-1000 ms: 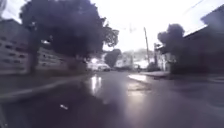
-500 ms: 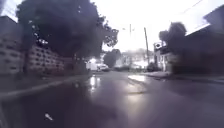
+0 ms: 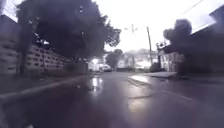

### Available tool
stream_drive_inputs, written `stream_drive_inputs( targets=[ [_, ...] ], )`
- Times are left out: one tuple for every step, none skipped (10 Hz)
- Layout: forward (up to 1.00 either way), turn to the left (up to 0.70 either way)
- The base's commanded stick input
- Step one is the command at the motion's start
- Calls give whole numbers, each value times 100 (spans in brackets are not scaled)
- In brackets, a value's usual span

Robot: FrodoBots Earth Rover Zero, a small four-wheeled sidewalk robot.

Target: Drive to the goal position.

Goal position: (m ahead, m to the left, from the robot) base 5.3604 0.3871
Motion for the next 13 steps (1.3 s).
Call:
stream_drive_inputs(
  targets=[
    [70,0],
    [70,0],
    [70,0],
    [70,0],
    [70,0],
    [70,0],
    [70,0],
    [70,0],
    [70,0],
    [70,0],
    [70,0],
    [70,0],
    [70,0]
  ],
)
